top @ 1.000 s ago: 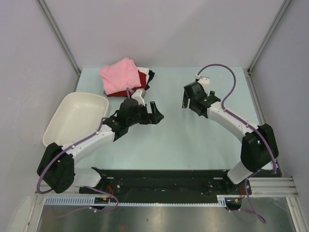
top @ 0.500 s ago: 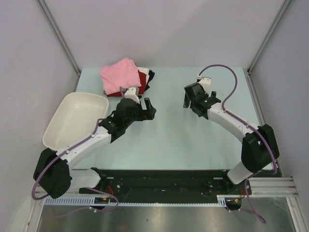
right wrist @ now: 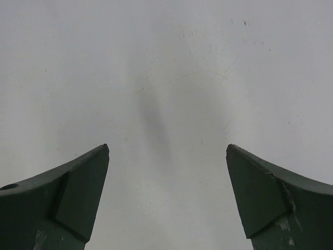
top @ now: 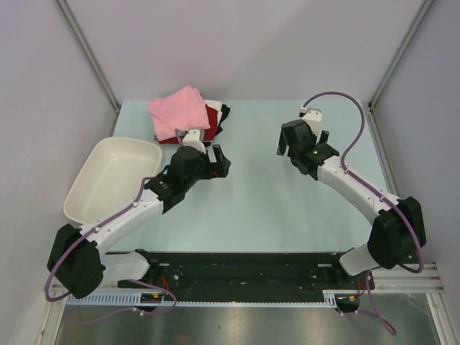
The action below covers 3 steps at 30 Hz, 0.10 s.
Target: Fold and stack the t-shirts
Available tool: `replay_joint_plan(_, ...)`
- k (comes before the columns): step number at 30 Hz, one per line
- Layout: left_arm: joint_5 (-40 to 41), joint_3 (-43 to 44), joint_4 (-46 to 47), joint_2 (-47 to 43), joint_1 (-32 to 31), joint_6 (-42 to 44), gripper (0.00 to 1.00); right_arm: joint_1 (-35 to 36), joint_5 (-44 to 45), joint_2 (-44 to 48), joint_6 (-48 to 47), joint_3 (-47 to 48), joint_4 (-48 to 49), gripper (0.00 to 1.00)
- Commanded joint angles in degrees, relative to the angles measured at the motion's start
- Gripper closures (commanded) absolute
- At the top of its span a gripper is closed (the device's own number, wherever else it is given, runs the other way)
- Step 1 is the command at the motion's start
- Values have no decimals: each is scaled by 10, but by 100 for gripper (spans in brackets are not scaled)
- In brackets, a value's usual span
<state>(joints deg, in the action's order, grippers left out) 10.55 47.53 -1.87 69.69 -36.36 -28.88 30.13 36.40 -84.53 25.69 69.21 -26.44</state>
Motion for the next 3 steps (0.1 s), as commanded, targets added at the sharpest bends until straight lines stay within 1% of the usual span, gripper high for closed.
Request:
replay_joint_plan(1,25,20,-7,-31,-3,10,0,-5,-10,34,-10,0,24,0)
replay_joint_plan(3,32,24,-9,-37,-3,12,0,-4,7,39,-7,0,31,0)
